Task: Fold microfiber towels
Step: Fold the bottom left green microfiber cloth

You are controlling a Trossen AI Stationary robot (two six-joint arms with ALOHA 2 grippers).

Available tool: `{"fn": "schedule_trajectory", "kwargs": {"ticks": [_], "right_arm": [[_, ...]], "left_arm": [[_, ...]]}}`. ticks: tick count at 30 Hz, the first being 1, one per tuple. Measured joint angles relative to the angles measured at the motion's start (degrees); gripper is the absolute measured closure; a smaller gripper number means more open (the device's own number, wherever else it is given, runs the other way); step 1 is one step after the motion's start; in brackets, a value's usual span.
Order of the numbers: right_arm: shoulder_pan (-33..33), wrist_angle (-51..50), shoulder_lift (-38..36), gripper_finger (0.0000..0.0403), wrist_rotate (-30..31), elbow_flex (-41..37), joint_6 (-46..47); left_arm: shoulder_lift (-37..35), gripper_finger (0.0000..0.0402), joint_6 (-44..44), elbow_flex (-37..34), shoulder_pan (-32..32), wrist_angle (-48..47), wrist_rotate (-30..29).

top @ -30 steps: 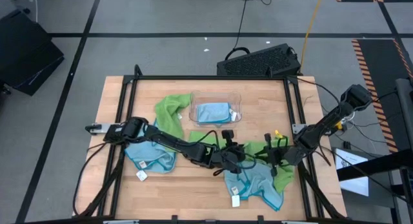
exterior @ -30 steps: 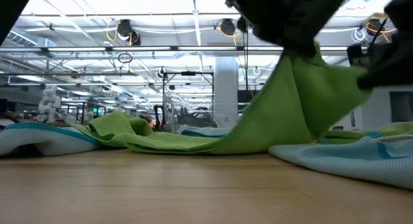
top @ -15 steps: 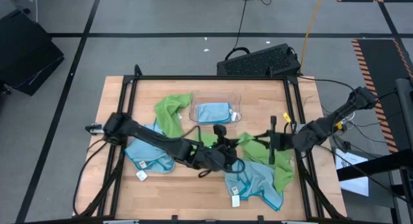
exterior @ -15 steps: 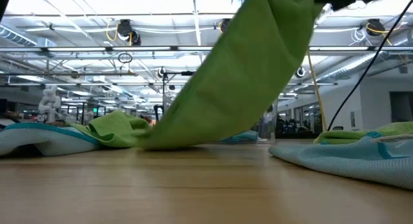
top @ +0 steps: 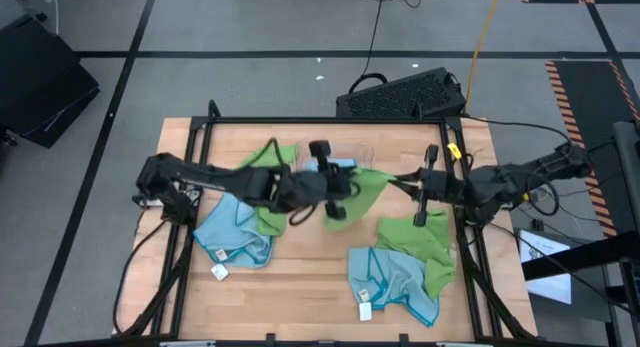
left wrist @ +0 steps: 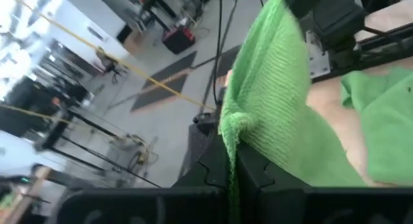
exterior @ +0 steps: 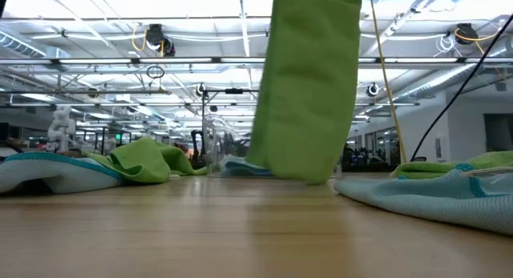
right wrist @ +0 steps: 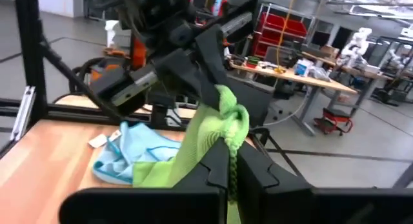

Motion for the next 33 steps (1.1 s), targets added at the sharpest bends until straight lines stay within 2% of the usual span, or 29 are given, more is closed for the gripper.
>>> {"fn": "schedule_trajectory", "kwargs": {"ticks": [4,7,11,16,20,26,29,33], "right_arm": [[-1.96,-1.52,0.0,0.0401,-0.92,0.83,3.52],[-1.95,-4.68,0.61,0.0401,-5.66,0.85,10.26],[-0.01,-8.49,3.38,0.0401,-13.57,0.38,17.68],[3.31,-8.42,7.45,0.0401,-21.89,-1.02,21.95],[6.69,-5.81,10.7,0.0401,-26.05,-1.02,24.19],[13.97,1.61,20.46,0.0401,-25.73,-1.02,26.88],[17.05,3.89,25.41,0.0401,-23.91,-1.02,29.31],[20.01,6.14,30.61,0.0401,-18.02,-1.02,32.77]], "left_arm": [[-1.37,0.0396,-6.78,0.05,2.51,-4.38,6.47],[-1.33,0.0397,-12.17,0.05,1.67,-8.68,10.16],[-0.72,0.0397,-18.33,-1.21,-3.03,-12.56,8.99],[-0.44,0.0395,-26.64,-5.69,-10.83,-12.17,6.88],[-0.52,0.0398,-30.0,-9.48,-17.11,-3.97,5.82],[-0.52,0.0395,-32.8,-18.74,-23.68,10.86,5.6],[-0.52,0.0397,-37.19,-23.81,-25.78,15.65,4.39],[0.12,0.0394,-40.51,-30.05,-28.31,24.69,4.08]]}}
